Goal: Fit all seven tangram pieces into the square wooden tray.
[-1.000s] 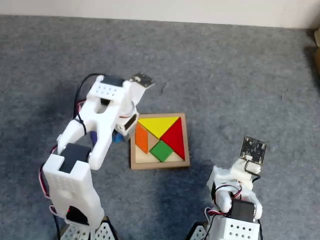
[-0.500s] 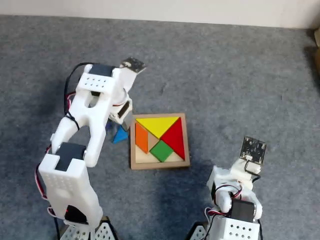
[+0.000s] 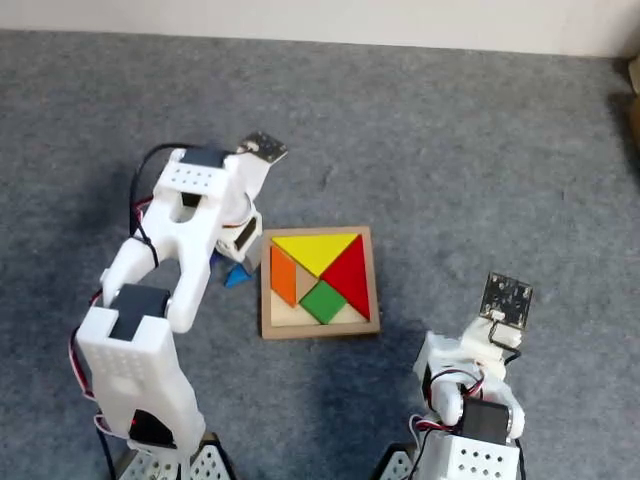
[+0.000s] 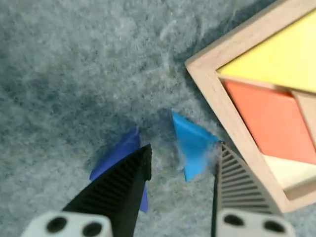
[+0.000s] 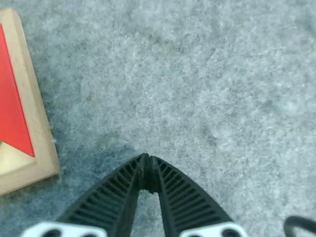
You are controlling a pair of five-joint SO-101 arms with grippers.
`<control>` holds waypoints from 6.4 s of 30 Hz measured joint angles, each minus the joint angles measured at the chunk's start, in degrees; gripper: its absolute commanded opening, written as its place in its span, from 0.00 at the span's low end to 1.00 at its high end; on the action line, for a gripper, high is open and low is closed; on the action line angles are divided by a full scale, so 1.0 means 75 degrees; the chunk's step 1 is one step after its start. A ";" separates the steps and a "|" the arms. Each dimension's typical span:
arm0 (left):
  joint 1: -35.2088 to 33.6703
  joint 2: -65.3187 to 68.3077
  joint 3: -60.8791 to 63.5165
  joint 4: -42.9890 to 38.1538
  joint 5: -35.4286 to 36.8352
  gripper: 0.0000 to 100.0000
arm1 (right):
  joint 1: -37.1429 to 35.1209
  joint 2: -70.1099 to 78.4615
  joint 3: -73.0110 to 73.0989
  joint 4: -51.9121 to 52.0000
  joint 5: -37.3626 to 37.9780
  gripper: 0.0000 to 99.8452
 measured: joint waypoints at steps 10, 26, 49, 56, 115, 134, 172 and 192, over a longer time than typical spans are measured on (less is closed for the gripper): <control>0.0035 0.1301 -0.0938 0.0539 -0.0258 0.12 | 0.0000 0.0000 0.0000 0.0000 0.0000 0.01; 0.0469 0.1043 -0.1383 0.1360 0.0152 0.00 | 0.0000 0.0000 0.0000 0.0000 0.0000 0.01; 0.3915 -0.0551 -0.0141 0.0082 0.2567 0.01 | 0.0000 0.0000 0.0000 0.0000 0.0000 0.01; 0.3892 -0.0551 0.0293 -0.0422 0.2590 0.17 | 0.0000 0.0000 0.0000 0.0000 0.0000 0.01; 0.3200 -0.0668 0.0258 0.0117 0.1102 0.18 | 0.0000 0.0000 0.0000 0.0000 0.0000 0.01; 0.3821 -0.0668 0.0281 -0.0047 0.1102 0.18 | 0.0000 0.0000 0.0000 0.0000 0.0000 0.01; 0.2813 -0.0738 0.0973 -0.1055 0.1172 0.18 | 0.0000 0.0000 0.0000 0.0000 0.0000 0.01; 0.2731 -0.0762 -0.0656 0.0410 0.1442 0.17 | 0.0000 0.0000 0.0000 0.0000 0.0000 0.01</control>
